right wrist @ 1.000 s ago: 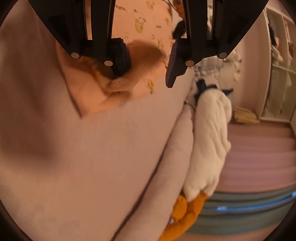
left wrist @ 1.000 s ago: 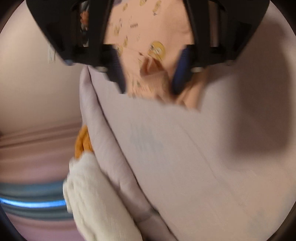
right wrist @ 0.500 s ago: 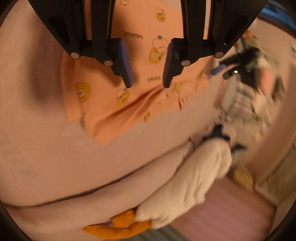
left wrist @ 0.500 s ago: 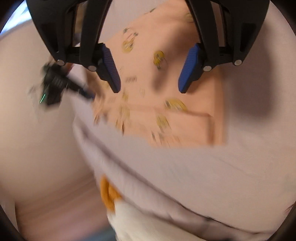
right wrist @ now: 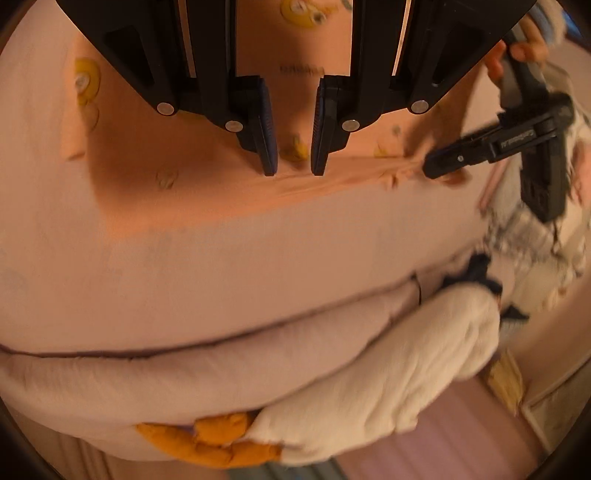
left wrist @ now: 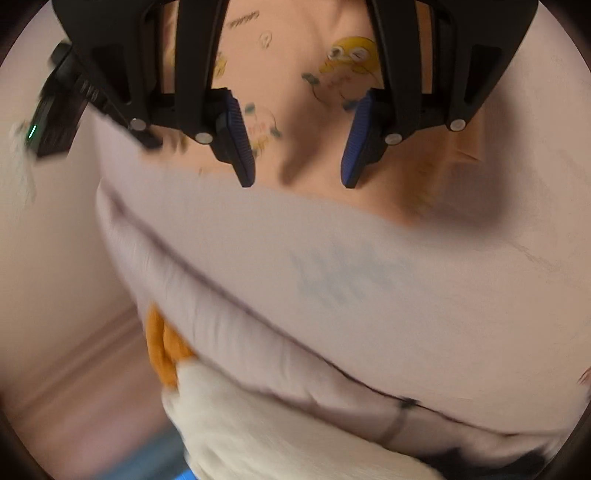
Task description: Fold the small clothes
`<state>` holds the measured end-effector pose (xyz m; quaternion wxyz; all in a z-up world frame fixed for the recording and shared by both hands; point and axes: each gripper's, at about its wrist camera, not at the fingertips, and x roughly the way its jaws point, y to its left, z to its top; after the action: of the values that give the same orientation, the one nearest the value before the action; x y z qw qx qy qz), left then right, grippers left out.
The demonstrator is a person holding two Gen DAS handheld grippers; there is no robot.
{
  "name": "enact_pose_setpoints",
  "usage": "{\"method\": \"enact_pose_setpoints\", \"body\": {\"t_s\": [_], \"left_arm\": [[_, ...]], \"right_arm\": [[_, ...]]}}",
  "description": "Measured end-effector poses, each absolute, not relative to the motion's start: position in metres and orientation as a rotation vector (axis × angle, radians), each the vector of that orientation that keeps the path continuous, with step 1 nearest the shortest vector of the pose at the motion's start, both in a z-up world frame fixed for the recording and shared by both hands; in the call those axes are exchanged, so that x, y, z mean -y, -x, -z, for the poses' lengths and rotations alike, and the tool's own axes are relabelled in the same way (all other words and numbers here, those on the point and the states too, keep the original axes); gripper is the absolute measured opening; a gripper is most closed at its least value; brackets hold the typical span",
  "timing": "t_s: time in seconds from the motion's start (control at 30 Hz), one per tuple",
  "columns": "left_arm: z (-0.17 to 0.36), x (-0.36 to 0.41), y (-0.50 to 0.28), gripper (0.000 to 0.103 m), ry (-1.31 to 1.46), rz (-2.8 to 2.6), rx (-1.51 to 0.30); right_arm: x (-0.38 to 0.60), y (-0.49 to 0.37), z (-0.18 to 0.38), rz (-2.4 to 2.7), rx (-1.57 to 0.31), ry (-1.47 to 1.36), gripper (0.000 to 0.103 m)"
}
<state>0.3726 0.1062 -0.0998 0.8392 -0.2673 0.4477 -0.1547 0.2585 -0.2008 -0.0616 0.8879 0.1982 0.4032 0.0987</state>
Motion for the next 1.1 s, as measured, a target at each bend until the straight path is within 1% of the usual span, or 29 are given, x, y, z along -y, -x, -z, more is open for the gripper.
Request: {"method": "enact_pose_setpoints", "body": {"t_s": [0.1, 0.3, 0.4, 0.5, 0.6, 0.63, 0.73, 0.77, 0.87, 1.1], "left_arm": [[0.096, -0.121, -0.353, 0.048, 0.530, 0.329, -0.941], [0.085, -0.126, -0.299, 0.048, 0.442, 0.432, -0.913], [0.082, -0.112, -0.278, 0.048, 0.378, 0.484, -0.902], [0.093, -0.103, -0.242, 0.048, 0.315, 0.521, -0.902], [0.118, -0.098, -0.221, 0.048, 0.280, 0.512, -0.966], [0.127, -0.098, -0.216, 0.046, 0.269, 0.496, -0.994], [0.130, -0.095, -0.207, 0.046, 0.267, 0.491, -0.964], [0.130, -0.097, -0.203, 0.046, 0.275, 0.490, -0.967], [0.131, -0.100, -0.196, 0.046, 0.307, 0.494, -0.973], [0.132, -0.115, -0.193, 0.046, 0.482, 0.449, -1.009]], "right_arm": [[0.207, -0.247, 0.058, -0.252, -0.823, -0.452, 0.022], [0.205, -0.201, 0.058, -0.242, -0.854, -0.262, 0.022], [0.200, -0.177, 0.056, -0.235, -0.848, -0.183, 0.022], [0.190, -0.156, 0.055, -0.235, -0.845, -0.117, 0.022], [0.182, -0.139, 0.065, -0.222, -0.869, -0.062, 0.022], [0.183, -0.135, 0.070, -0.222, -0.886, -0.057, 0.022], [0.191, -0.120, 0.092, -0.196, -0.945, -0.068, 0.022], [0.196, -0.112, 0.096, -0.196, -0.929, -0.085, 0.022], [0.211, -0.097, 0.096, -0.195, -0.928, -0.172, 0.022], [0.217, -0.094, 0.097, -0.177, -0.945, -0.211, 0.022]]}}
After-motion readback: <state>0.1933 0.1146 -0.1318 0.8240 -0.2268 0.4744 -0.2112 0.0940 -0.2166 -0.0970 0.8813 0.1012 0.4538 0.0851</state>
